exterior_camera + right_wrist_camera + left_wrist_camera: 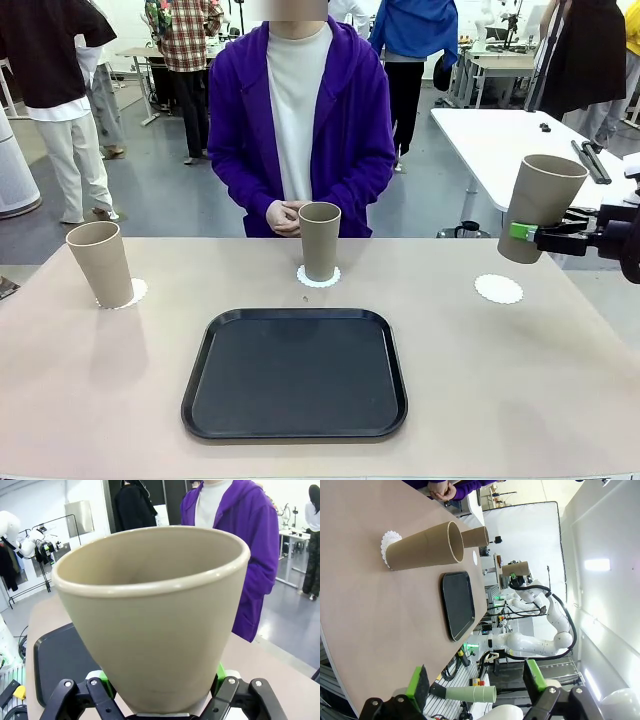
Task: Place coasters on the table and set cups on them.
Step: Take one Reusable plastic cup from the Flat Tray and place it on a coaster set by the human.
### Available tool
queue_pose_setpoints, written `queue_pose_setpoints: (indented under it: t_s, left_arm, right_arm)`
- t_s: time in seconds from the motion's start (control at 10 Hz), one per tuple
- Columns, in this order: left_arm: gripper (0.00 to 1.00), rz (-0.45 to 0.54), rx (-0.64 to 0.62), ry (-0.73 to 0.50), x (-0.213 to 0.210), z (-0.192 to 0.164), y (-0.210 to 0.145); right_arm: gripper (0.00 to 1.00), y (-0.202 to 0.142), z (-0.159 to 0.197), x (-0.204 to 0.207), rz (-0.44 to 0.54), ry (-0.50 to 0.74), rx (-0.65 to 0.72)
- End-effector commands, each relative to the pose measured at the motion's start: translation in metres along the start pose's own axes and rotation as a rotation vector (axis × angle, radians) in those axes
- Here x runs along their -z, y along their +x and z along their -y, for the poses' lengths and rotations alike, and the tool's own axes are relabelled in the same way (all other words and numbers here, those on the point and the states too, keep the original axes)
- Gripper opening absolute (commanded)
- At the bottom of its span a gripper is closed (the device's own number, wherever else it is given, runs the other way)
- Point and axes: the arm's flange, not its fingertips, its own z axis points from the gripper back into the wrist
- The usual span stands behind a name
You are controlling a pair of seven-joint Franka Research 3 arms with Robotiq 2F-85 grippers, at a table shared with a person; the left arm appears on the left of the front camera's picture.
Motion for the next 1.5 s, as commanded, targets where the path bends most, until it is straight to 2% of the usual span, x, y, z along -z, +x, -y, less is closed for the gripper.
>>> queue_pose_setpoints:
  t_s: [0.0, 0.2, 0.4, 0.7, 1.0, 1.3, 1.4]
  left_arm:
    - [1.0, 0.001, -0.007, 0.007, -0.001, 0.002, -0.001]
    - [1.0, 0.001, -0.007, 0.007, -0.001, 0.002, -0.001]
    - [1.0, 0.001, -0.007, 0.007, -0.001, 0.002, -0.001]
    - [1.0, 0.001, -0.007, 0.007, -0.001, 0.002, -0.001]
    - [1.0, 0.001, -0.007, 0.007, -0.001, 0.002, -0.001]
    - [1.0, 0.001, -0.007, 0.007, -0.001, 0.002, -0.001]
    - [1.0, 0.001, -0.007, 0.007, -0.001, 0.002, -0.001]
  right_arm:
    - [0.82, -0.003, 0.027, 0.007, -0.006, -0.023, 0.002]
    - [0.82, -0.017, 0.079, 0.011, 0.01, -0.034, 0.008]
    - [0.82, -0.031, 0.105, 0.018, -0.005, 0.008, 0.006]
    - [0.82, -0.071, 0.117, 0.039, -0.079, 0.107, -0.012]
    - [0.82, -0.097, 0.128, 0.048, -0.114, 0.121, 0.018]
    - [0.82, -0.101, 0.131, 0.047, -0.099, 0.14, 0.01]
    - [0.82, -0.095, 0.129, 0.044, -0.096, 0.112, 0.006]
